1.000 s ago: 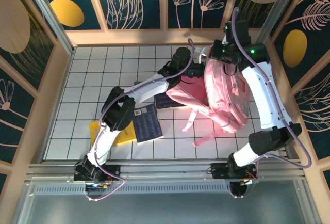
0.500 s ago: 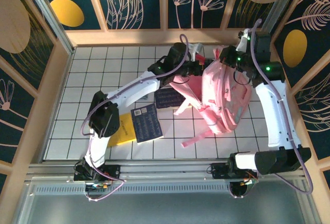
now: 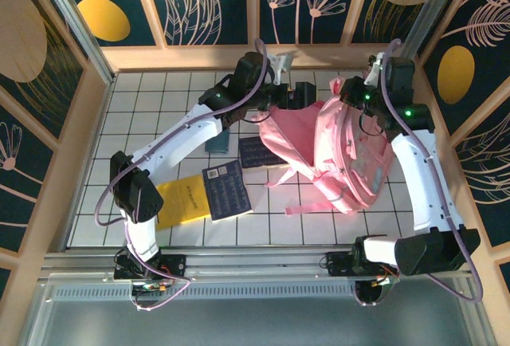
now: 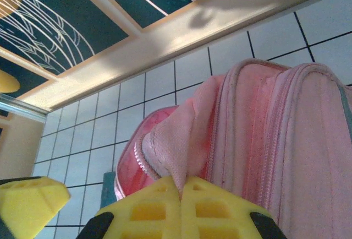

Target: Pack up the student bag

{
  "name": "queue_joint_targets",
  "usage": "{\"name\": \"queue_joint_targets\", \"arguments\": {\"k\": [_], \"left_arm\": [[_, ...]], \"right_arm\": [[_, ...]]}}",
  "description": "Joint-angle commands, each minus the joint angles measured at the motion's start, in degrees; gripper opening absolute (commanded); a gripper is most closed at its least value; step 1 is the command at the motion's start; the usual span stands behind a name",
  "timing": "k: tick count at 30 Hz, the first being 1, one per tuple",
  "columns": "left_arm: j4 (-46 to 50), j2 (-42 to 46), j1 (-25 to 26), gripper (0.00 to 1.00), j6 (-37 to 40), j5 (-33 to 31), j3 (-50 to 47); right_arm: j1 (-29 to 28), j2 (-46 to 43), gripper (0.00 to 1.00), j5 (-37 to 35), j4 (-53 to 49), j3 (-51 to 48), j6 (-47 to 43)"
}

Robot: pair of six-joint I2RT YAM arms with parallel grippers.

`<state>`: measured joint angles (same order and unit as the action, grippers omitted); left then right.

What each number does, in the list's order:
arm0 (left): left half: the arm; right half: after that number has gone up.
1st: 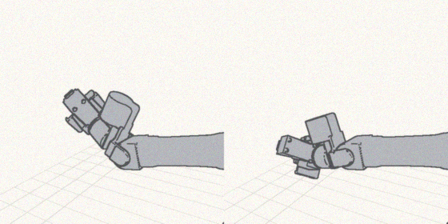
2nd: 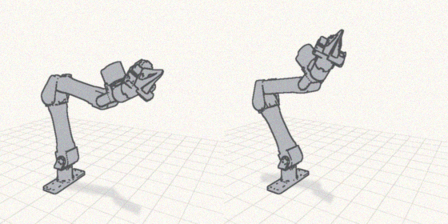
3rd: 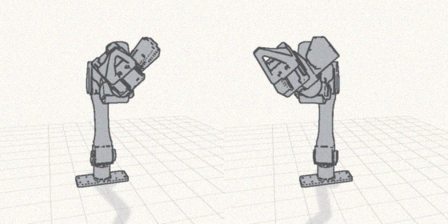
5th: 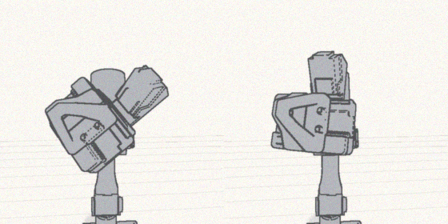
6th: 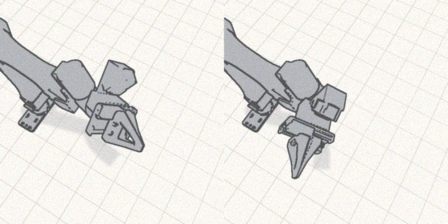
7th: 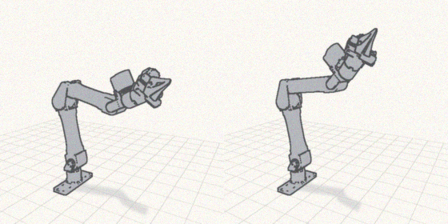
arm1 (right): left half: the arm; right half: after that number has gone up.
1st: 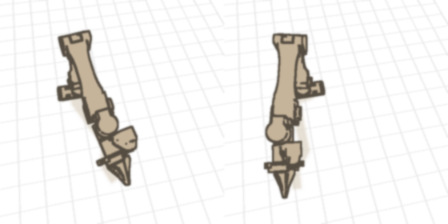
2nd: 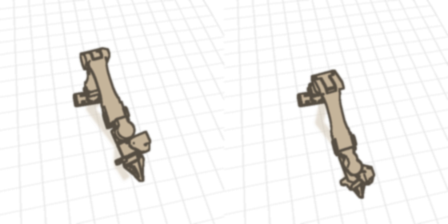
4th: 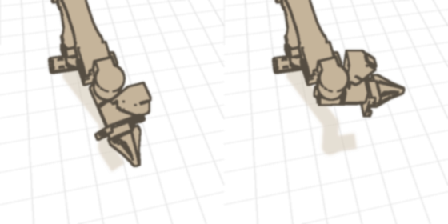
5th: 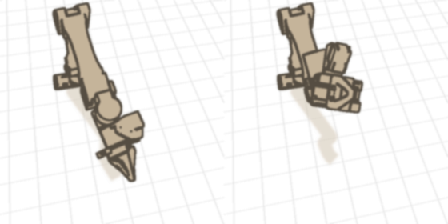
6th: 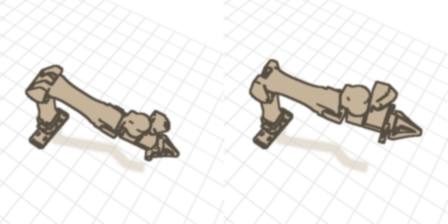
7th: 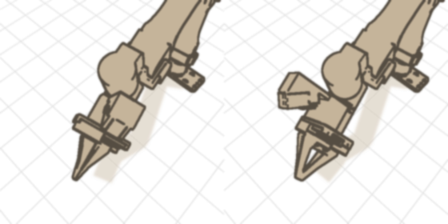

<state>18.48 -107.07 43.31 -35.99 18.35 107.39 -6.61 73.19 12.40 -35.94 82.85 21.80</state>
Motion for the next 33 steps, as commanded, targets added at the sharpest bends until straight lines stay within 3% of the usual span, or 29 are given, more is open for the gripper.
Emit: {"name": "queue_joint_targets", "arguments": {"k": [1,5,9,13,20,33], "left_arm": [[7.91,4.10,-1.24,0.99,0.39,-10.50,1.25],[17.15,6.00,-5.30,0.99,-1.75,-21.37,2.56],[26.09,5.23,-11.29,0.99,-5.51,-28.48,0.82],[33.33,1.49,-14.01,0.99,-4.94,-34.99,-2.54],[26.83,-2.44,-15.24,0.99,-2.42,-30.71,-14.31],[25.10,-11.07,-15.40,0.99,7.34,-27.05,-15.11]], "right_arm": [[-1.90,1.67,0.00,-7.43,-0.93,3.61,-5.20],[-10.51,2.11,0.00,-17.83,-2.73,5.56,-10.74],[-11.10,-1.08,0.00,-18.06,-2.03,2.30,-9.55],[-11.08,-4.01,0.00,-17.06,-1.51,-0.18,-8.69],[-11.04,-7.72,0.00,-14.69,0.06,-5.25,-8.13],[-11.04,-10.74,0.00,-11.76,3.07,-11.38,-7.47]]}}
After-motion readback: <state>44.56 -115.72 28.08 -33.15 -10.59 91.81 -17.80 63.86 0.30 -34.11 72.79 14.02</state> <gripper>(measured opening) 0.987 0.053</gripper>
